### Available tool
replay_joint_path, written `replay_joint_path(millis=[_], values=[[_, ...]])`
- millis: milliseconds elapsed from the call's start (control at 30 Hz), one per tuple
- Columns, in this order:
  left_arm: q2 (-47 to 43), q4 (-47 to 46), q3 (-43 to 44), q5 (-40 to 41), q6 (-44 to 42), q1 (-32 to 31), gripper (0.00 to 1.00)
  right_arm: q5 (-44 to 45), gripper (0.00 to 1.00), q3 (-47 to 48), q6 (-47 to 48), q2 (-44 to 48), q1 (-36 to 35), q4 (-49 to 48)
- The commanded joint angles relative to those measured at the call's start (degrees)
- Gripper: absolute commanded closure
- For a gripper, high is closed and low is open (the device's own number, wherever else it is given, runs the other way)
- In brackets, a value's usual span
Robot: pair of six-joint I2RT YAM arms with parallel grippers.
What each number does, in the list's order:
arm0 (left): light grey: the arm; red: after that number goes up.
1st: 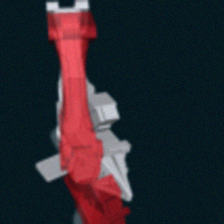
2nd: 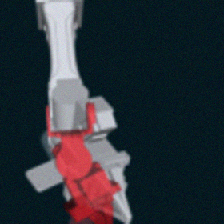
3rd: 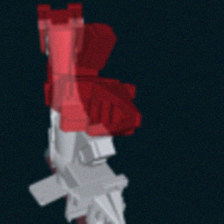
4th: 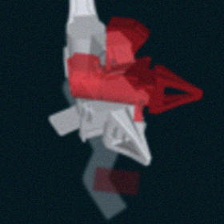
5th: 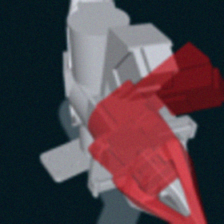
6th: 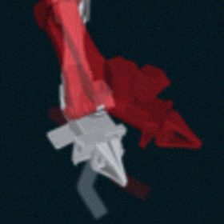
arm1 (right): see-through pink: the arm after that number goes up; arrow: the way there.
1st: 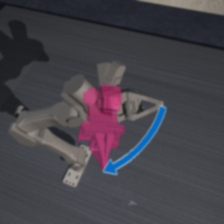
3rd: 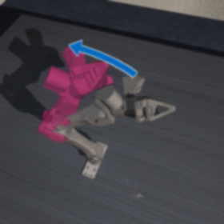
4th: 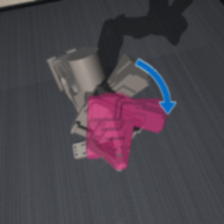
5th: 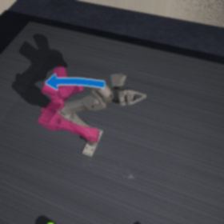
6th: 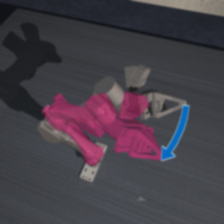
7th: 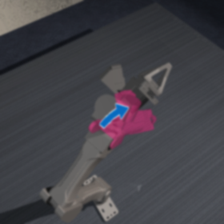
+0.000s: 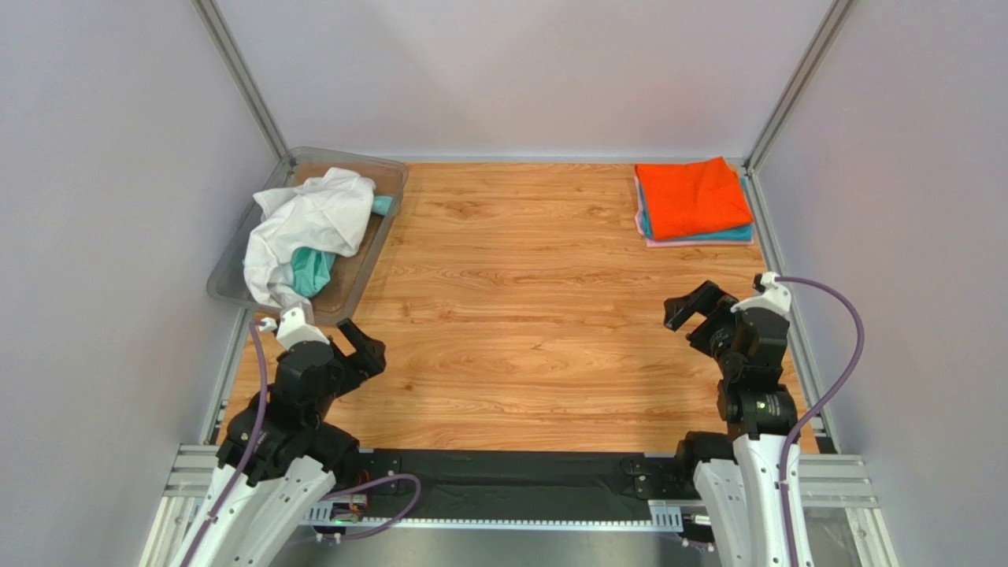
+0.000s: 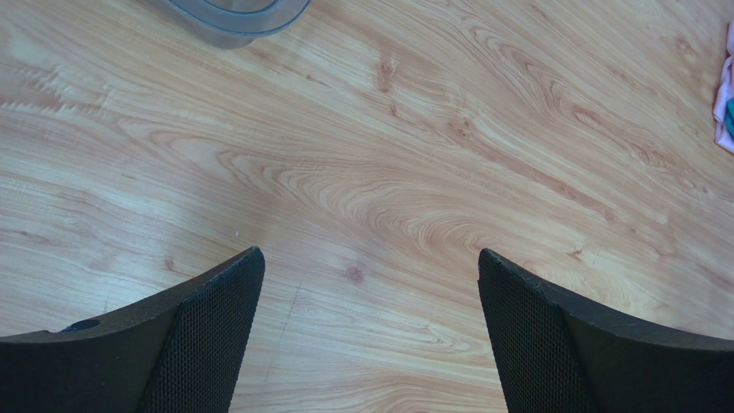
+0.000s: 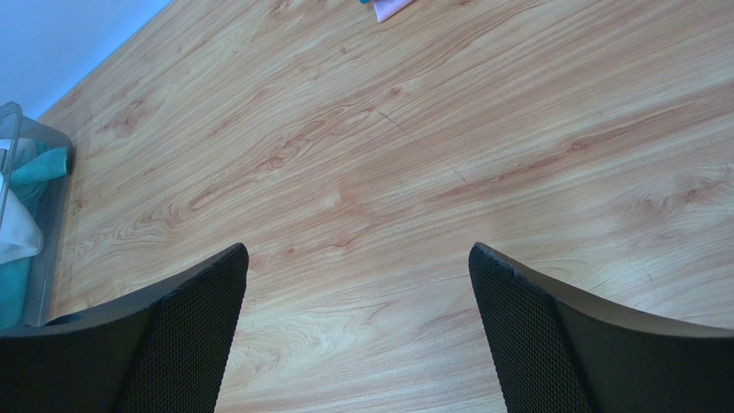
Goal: Fold and stack the t-shirts
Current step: Grab the tshirt from the pile
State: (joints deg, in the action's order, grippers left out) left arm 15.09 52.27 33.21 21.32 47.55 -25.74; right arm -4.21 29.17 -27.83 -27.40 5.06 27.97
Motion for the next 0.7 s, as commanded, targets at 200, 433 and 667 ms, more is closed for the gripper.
replay_joint_path(millis=[200, 433, 667], values=[[3.0, -1.29, 0.54, 0.21, 0.53, 0.25, 0.0, -1.41, 0.0, 0.89, -0.47, -1.51, -0.14, -2.3], [12.84, -8.93, 3.6, 1.26, -1.93, 0.25, 0.0, -3.7, 0.0, 1.15, -0.2, -3.1, -0.14, -2.65], [27.61, -17.01, 10.9, 4.61, -5.88, 2.09, 0.0, -4.4, 0.0, 0.71, 0.5, -2.13, -0.14, -3.27]])
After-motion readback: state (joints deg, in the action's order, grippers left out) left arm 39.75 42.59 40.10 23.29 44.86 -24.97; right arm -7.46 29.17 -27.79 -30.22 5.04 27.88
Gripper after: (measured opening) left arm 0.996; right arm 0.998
